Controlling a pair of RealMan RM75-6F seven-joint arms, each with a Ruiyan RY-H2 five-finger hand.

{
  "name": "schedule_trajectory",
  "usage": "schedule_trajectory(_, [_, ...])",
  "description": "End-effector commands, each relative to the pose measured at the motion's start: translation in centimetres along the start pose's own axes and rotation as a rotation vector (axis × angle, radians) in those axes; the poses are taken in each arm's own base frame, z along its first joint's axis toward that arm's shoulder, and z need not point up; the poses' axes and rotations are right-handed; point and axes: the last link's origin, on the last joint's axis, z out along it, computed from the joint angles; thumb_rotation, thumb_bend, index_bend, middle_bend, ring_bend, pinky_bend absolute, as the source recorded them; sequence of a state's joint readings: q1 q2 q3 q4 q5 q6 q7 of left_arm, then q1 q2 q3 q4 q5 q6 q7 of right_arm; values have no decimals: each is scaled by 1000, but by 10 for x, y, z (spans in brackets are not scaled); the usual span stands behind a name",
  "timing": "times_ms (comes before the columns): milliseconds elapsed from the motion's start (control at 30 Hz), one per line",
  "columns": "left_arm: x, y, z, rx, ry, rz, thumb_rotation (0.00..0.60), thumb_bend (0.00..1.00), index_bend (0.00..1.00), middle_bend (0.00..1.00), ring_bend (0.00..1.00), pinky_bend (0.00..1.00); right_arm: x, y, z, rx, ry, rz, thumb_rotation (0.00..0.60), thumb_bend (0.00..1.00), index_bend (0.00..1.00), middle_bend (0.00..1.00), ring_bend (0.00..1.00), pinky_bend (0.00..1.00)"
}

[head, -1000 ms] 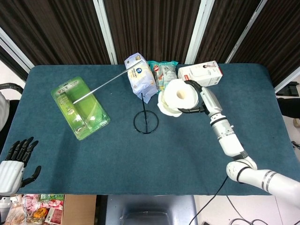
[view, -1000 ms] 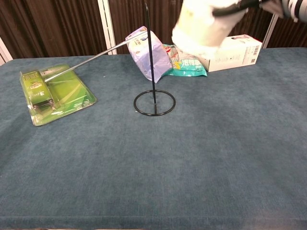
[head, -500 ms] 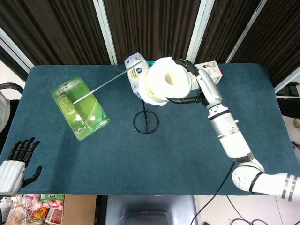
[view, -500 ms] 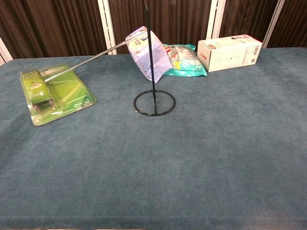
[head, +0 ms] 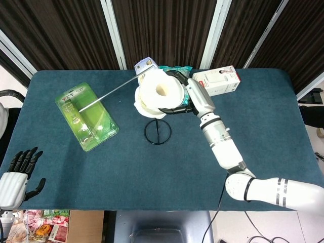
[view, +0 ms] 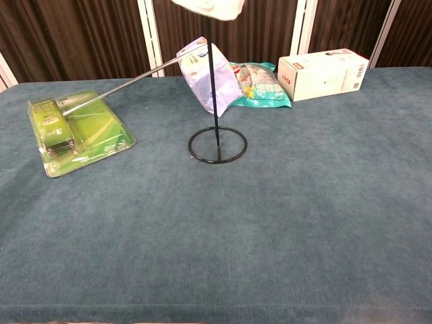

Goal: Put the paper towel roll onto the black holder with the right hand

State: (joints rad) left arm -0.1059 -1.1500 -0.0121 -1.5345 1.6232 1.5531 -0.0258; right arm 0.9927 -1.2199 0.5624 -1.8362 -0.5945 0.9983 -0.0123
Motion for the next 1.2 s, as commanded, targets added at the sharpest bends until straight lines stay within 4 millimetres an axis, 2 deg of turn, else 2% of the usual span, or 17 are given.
schedule_trajectory(33, [1,-4,-3,6,-2,1,600,413,0,0,0,48,-7,2,1,-12,-7,-11,600,232,776,672,624,344])
schedule_trajectory(400, [0,-3,-2,3,-3,7,600,413,0,0,0,47,-21,8,5,-51,-31,-59,600,232,750,672,624,344])
schedule_trajectory(533, [-1,-4,-2,6,-5,7,600,413,0,0,0,47,-25,10,7,-59,-31,-64,600,232,697,671,603,344])
schedule_trajectory(600, [0,-4,-2,5,-4,6,600,413,0,0,0,47,-25,11,7,-56,-19,-65,600,232,576,663,570,344])
schedule_trajectory(633, [0,-4,-2,5,-3,6,600,413,0,0,0,47,-26,11,6,-56,-16,-61,600,232,454,630,530,342])
schedule_trajectory(667, [0,-4,-2,6,-3,6,600,413,0,0,0,47,-26,12,6,-59,-17,-57,600,232,332,582,481,333])
schedule_trajectory(733, [1,-4,-2,6,-3,5,600,413,0,0,0,47,-26,14,6,-71,-32,-53,600,232,74,423,338,287])
schedule_trajectory(767, [1,-4,-3,5,-3,5,600,413,0,0,0,48,-26,14,6,-75,-38,-54,600,232,10,343,263,257])
schedule_trajectory(867, [1,-4,-3,4,-3,5,600,412,0,0,0,48,-23,15,5,-77,-43,-68,600,233,0,234,170,216])
schedule_trajectory(1200, [1,-2,-4,2,-5,4,600,412,0,0,0,47,-18,20,2,-87,-58,-93,600,229,0,187,132,194])
